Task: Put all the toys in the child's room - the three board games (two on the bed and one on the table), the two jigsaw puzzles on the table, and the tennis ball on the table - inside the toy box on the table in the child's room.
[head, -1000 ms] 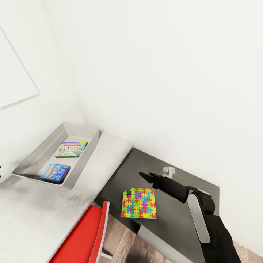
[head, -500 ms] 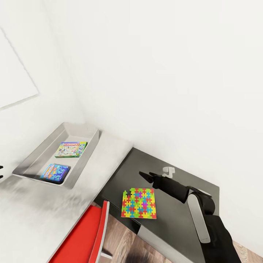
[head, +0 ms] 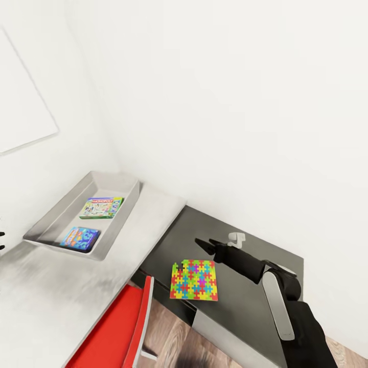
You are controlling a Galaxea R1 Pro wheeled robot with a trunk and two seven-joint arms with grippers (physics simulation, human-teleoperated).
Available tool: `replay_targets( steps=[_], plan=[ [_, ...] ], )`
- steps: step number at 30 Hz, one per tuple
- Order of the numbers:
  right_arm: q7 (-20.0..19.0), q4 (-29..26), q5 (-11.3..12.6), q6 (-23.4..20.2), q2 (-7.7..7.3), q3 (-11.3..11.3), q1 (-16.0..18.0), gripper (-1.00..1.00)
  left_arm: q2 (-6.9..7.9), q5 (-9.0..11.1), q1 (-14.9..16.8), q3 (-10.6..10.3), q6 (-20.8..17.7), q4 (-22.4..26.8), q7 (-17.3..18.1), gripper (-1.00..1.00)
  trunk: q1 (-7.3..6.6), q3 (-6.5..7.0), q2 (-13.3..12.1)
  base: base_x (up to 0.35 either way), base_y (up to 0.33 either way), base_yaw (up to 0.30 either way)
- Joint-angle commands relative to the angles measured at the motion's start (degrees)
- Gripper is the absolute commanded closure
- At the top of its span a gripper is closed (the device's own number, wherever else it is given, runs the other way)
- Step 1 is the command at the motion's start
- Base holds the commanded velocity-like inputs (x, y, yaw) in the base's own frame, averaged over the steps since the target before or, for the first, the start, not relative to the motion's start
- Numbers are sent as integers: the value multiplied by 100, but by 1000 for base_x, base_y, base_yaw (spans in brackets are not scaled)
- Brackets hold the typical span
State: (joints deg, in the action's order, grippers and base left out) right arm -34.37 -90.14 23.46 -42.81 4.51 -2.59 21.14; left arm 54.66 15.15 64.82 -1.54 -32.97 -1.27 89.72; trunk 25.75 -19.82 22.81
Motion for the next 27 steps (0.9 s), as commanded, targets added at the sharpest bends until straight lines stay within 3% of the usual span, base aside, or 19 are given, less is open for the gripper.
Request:
replay_targets(
  steps=[1, 18, 27],
  plan=[
    [-18, -3, 9, -28, 6, -14, 5, -100, 1, 5, 13, -21, -61, -13, 29, -100, 3, -1, 10, -49, 0, 0],
    [-25, 5, 10, 16, -2, -19, 0, -100, -101, -3, 13, -20, -52, -13, 29, -100, 3, 160, 10, -10, 0, 0],
    [-24, 1, 8, 18, -2, -14, -2, -100, -110, -4, 13, -21, -52, -13, 29, -100, 3, 246, 10, -119, 0, 0]
  ],
)
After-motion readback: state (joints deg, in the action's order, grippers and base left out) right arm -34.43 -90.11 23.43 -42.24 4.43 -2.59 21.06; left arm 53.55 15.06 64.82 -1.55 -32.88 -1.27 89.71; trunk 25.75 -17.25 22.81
